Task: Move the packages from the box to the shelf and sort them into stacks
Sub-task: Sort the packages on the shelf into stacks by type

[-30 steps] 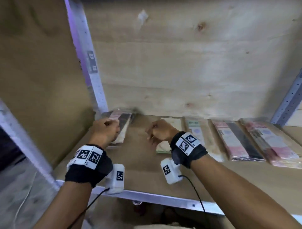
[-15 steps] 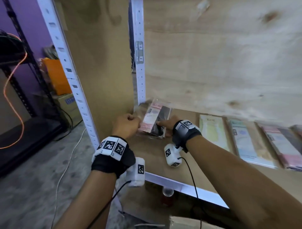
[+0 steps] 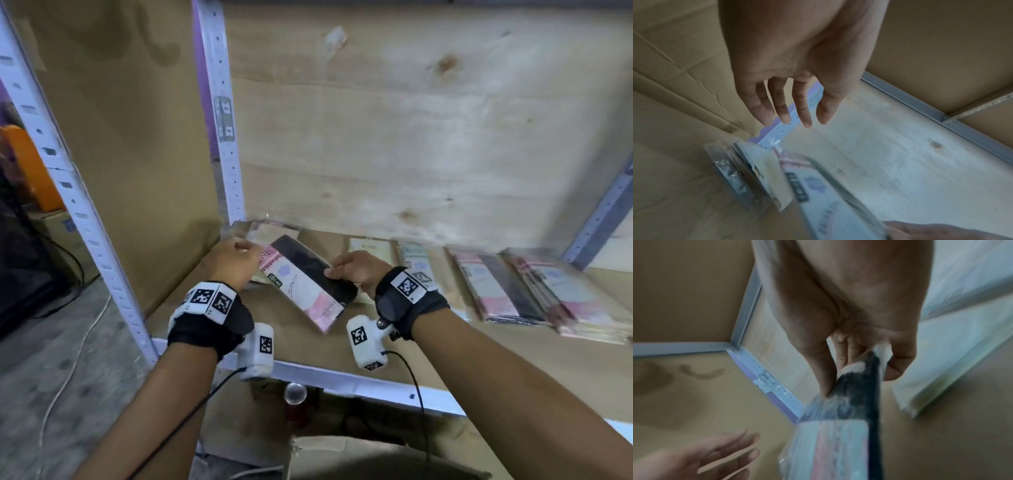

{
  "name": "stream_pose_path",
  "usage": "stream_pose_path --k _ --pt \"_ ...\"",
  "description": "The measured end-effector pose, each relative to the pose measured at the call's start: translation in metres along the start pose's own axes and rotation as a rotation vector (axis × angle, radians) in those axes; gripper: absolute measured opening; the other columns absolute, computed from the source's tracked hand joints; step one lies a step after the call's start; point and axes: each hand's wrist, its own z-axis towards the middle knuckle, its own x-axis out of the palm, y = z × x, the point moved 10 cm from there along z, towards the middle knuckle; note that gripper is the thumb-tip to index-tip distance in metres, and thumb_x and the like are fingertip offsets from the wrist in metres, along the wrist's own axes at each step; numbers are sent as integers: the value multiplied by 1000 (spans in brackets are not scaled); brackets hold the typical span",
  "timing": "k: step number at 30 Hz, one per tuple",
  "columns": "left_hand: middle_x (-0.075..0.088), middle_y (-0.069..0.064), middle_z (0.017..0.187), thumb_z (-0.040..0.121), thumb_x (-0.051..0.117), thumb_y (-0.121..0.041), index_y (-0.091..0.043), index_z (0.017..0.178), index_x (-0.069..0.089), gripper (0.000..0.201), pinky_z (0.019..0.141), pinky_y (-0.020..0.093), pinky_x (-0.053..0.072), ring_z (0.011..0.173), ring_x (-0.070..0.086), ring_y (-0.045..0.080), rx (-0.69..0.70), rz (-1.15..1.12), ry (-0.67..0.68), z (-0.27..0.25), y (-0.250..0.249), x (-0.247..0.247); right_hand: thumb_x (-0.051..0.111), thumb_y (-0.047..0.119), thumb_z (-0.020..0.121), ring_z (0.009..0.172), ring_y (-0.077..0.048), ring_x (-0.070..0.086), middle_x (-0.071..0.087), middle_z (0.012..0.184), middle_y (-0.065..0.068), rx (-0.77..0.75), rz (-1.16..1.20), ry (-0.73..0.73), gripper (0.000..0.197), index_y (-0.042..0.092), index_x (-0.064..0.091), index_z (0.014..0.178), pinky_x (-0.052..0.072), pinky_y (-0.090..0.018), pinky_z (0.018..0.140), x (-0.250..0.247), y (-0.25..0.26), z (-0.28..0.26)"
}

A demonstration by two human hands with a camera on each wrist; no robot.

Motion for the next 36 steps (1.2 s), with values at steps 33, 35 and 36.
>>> stream_pose_path --k 33,35,36 --pt "64 3 65 91 42 -70 -17 75 54 57 69 38 50 60 66 12 165 -181 284 -66 -100 168 57 61 88 72 -7 64 68 76 9 -226 -180 -401 38 27 58 73 38 -20 59 -156 -102 -98" --pt "58 14 78 95 49 -60 -17 83 61 46 67 40 45 69 60 23 31 -509 436 -79 -100 183 58 62 87 73 -10 65 69 77 7 -230 -147 -392 39 26 58 72 39 -21 61 -155 -103 -100" --pt "57 16 78 94 54 -56 -16 85 65 43 64 40 39 70 55 26 -54 -672 514 -88 -101 190 58 63 87 74 -11 65 69 77 6 -230 -126 -385 40 26 58 72 40 -21 62 -154 -102 -100"
